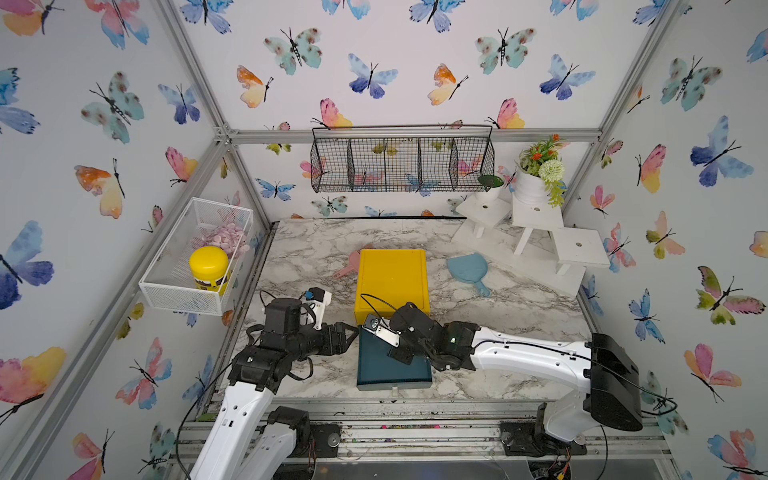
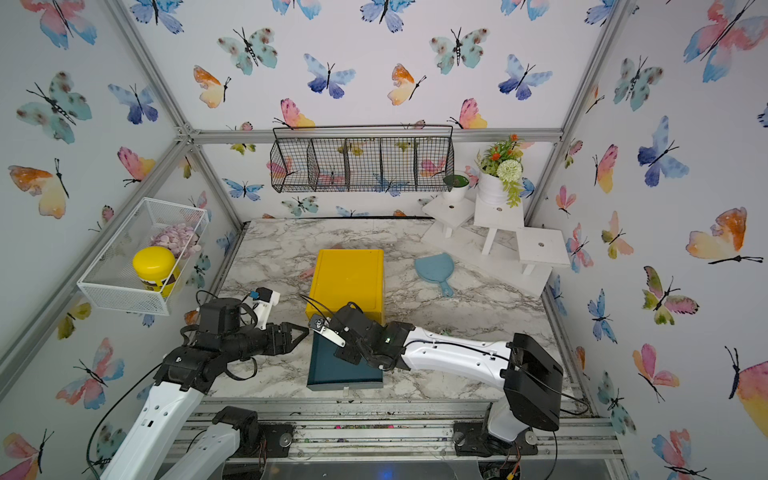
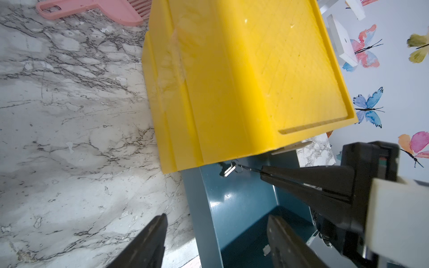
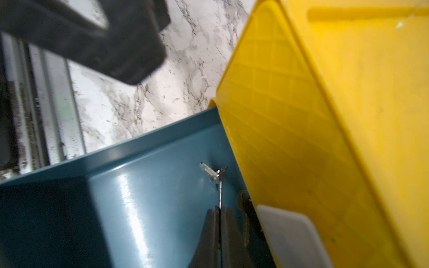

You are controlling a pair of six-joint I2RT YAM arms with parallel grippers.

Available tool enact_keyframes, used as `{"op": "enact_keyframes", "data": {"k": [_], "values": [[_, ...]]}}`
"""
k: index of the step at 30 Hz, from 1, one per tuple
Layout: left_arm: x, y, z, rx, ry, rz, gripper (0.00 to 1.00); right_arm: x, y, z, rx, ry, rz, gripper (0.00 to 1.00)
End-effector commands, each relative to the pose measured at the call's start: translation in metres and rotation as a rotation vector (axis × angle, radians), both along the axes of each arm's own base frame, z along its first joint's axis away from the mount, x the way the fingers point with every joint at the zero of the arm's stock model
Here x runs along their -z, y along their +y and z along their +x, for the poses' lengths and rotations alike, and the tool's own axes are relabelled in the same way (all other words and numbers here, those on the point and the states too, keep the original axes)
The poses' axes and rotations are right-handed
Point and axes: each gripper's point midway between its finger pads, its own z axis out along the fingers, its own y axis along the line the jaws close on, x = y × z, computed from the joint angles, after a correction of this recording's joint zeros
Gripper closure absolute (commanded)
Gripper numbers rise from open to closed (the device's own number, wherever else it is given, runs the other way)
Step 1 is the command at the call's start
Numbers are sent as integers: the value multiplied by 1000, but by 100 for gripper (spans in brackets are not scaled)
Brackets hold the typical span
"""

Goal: Take the keys out of the drawer
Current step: Pick up the key from the drawer.

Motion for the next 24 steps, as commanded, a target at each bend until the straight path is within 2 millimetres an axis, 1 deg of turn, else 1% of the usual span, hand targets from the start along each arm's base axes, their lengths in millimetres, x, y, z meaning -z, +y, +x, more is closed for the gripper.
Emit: {"op": "enact_keyframes", "data": {"k": [1, 6, 11, 14, 19, 24], "values": [[-16, -3, 0, 23, -60, -5, 26, -29, 11, -16, -87, 45, 67, 94], [-30, -4, 4, 30, -91, -12, 26, -50, 14, -26, -149, 58, 104, 94], [-47, -7, 13, 40, -151, -25, 27, -71, 11, -27, -144, 46, 129, 94], [-61, -9, 20, 43, -199, -28, 27, -85, 6, -24, -113, 31, 170, 94], [-84, -12, 31, 52, -289, -39, 27, -115, 0, -23, -96, -18, 275, 94], [-101, -15, 34, 61, -342, -60, 27, -129, -15, -19, -21, -7, 293, 94]]}}
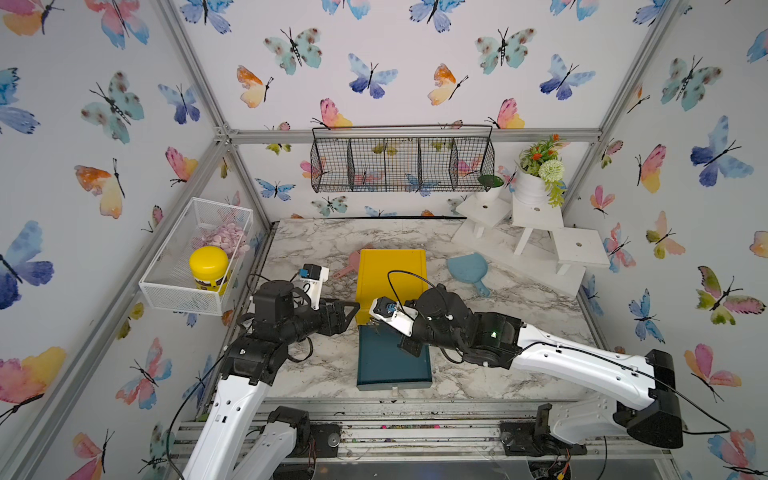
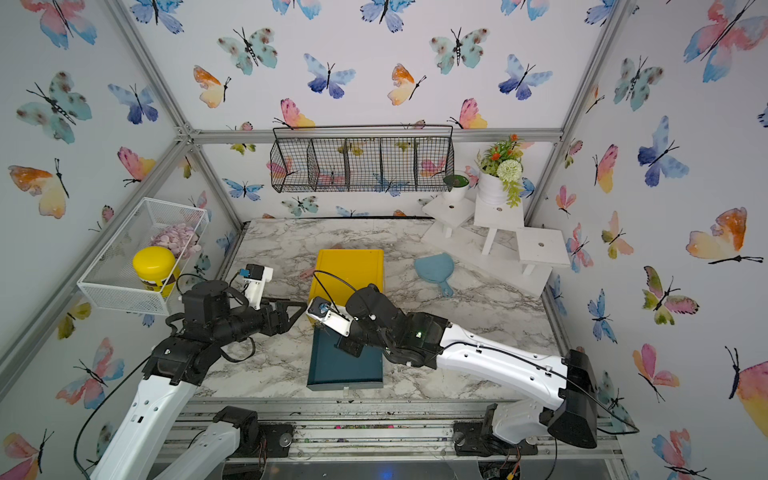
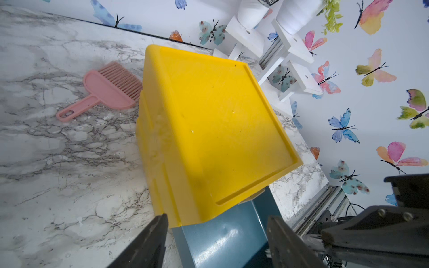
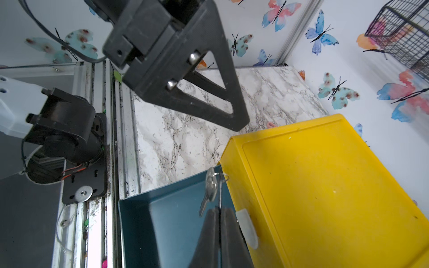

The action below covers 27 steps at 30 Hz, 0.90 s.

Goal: Take the keys out of the drawer
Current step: Pick up the key from the drawer, then place the key at the center of the board.

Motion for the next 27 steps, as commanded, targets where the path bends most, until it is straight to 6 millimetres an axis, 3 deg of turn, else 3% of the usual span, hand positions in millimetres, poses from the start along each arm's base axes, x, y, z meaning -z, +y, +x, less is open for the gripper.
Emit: {"op": "enact_keyframes", "data": {"k": [1, 9, 15, 23, 27], "values": [[-27, -6, 2, 37, -95, -22, 27, -15, -12, 6, 85, 26, 37, 94], [-53, -15, 8, 79, -191, -80, 27, -29, -57, 8, 280, 146, 88, 94], [-63, -31, 16, 135, -204, -82, 28, -24, -117, 13, 564, 292, 197, 94], [-71, -95, 20, 319, -263, 23, 27, -4, -212, 21, 987, 377, 355, 95], [-76, -127, 19, 425, -280, 38, 27, 19, -260, 11, 1186, 473, 400, 96]]}}
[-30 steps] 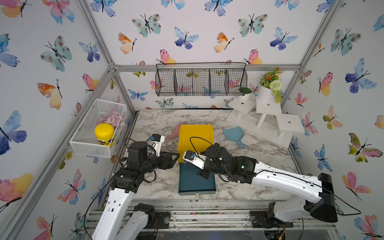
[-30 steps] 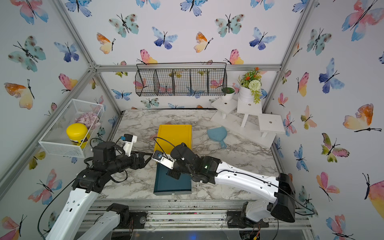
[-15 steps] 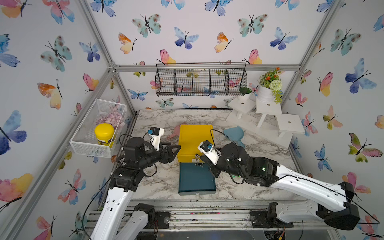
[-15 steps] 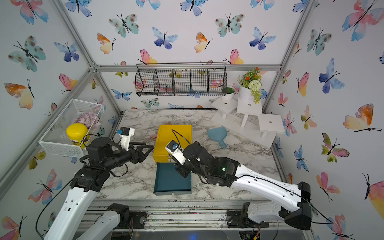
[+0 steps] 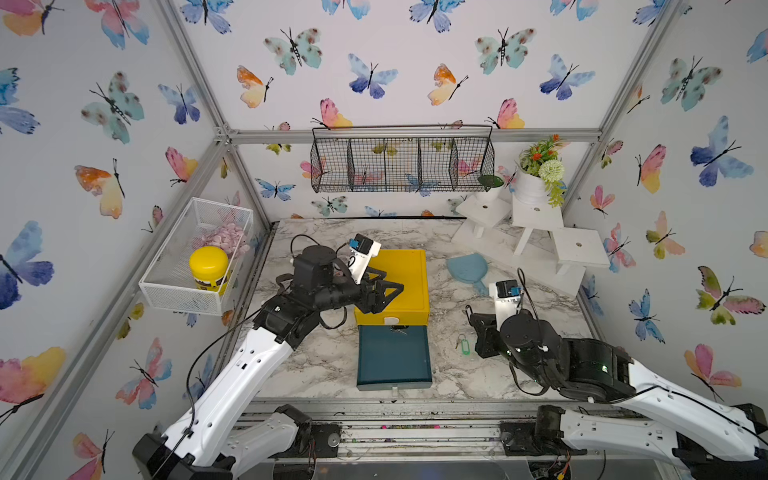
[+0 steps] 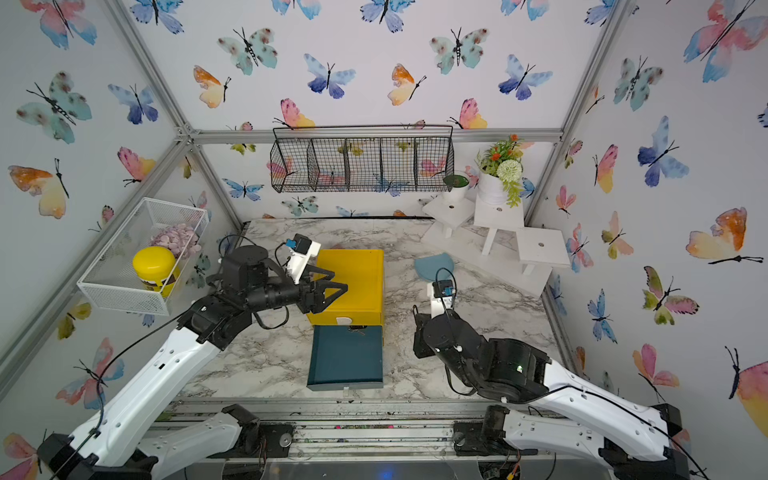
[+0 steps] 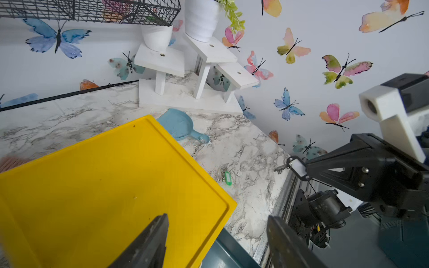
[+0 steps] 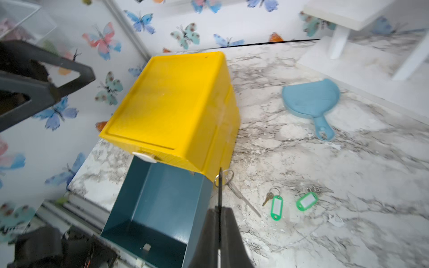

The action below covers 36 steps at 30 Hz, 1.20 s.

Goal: Take the keys out of the drawer
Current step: Place the key at the center of the board.

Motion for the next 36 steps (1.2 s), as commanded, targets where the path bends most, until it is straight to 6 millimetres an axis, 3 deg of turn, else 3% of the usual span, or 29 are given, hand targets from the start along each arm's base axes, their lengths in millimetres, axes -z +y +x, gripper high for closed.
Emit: {"op": "enact_keyframes", "data": {"k": [1, 7, 11, 16, 24, 28, 36], "values": [[-14, -25, -1, 81, -94, 36, 27, 28, -60, -6, 264, 99, 33, 96], [-2, -69, -3, 186, -85, 89, 27, 47, -112, -20, 450, 162, 95, 96], [8, -95, -9, 246, -65, 98, 27, 58, -127, -23, 508, 178, 94, 96], [26, -115, -14, 278, -16, 131, 26, 77, -116, -26, 494, 224, 82, 96], [61, -127, -8, 237, 72, 299, 28, 119, -91, -30, 454, 320, 30, 95], [65, -135, -16, 252, 67, 328, 28, 144, -86, -36, 456, 376, 68, 95], [69, -141, -16, 225, 91, 316, 28, 165, -85, -45, 459, 445, 47, 95]]}}
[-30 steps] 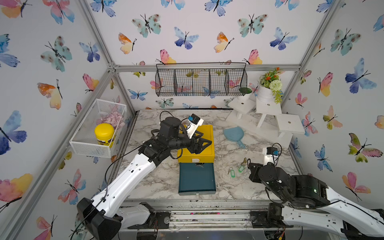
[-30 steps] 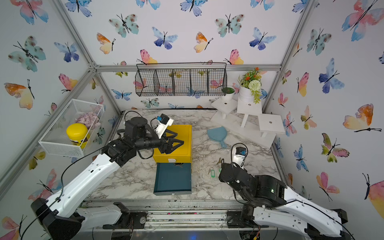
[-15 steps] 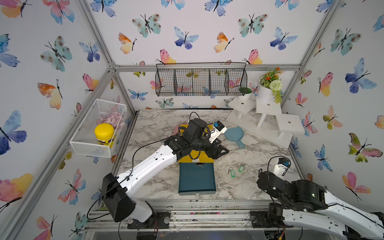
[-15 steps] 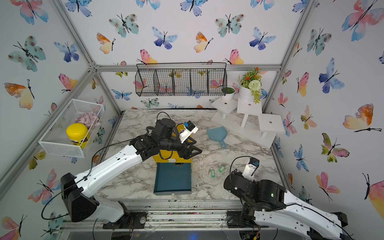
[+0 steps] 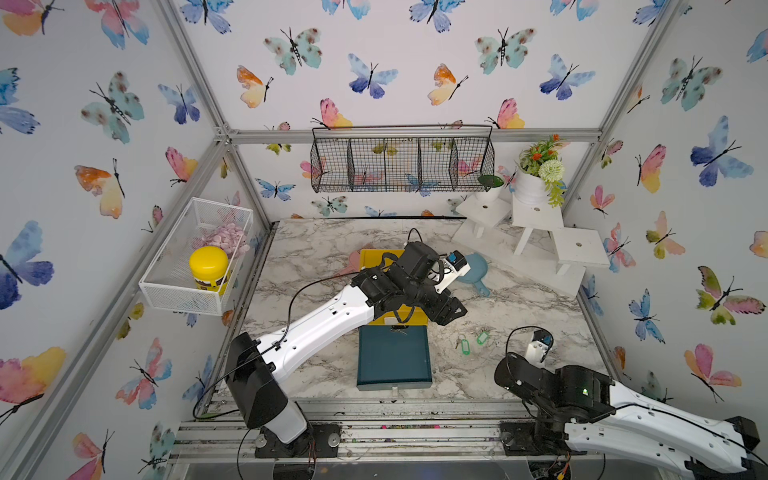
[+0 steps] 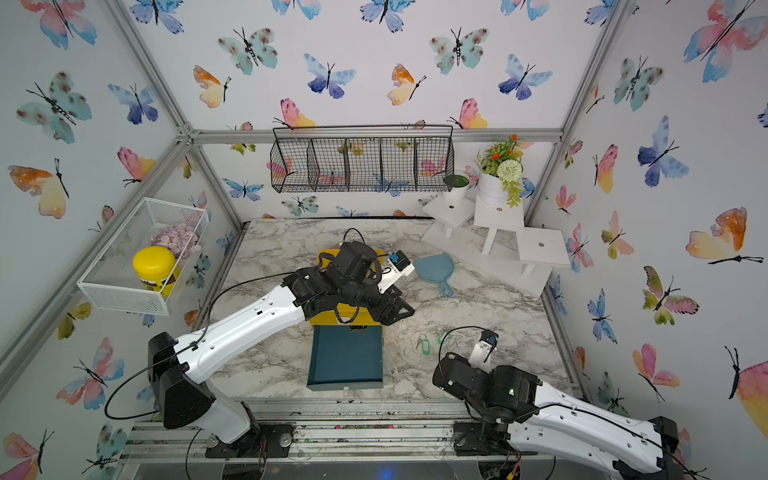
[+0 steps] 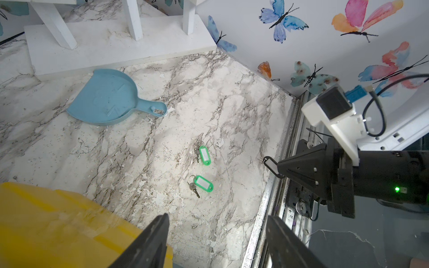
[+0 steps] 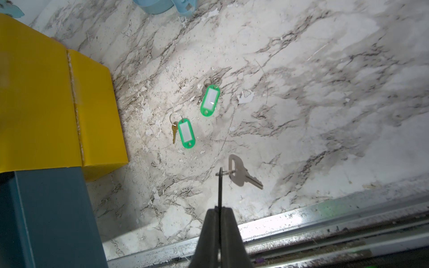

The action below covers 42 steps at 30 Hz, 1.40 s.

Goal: Take the keys out of the drawer
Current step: Place the key at the center of the board.

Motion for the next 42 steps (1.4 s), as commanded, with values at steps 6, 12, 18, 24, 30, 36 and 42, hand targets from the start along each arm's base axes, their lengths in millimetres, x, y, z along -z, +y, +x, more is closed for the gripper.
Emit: {"op": "enact_keyframes", "data": {"k": [6, 12, 18, 24, 30, 36, 42], "values": [[3, 5, 11, -84, -3, 24, 29, 6, 29, -7, -61, 78, 71, 95], [-4, 15, 6, -90, -28, 1, 29, -5, 79, 24, -266, 125, 54, 96], [-13, 26, 3, -90, -87, -13, 28, -16, 85, 79, -358, 134, -19, 98], [-18, 33, 3, -93, -128, -13, 28, -9, 71, 103, -371, 159, -69, 98], [-16, 36, 8, -101, -152, 6, 27, 16, 62, 122, -340, 200, -56, 98], [-14, 39, 11, -121, -148, 13, 27, 21, 60, 164, -318, 156, -53, 98], [-15, 48, 9, -141, -138, 30, 27, 43, 68, 191, -380, 182, -80, 97]]}}
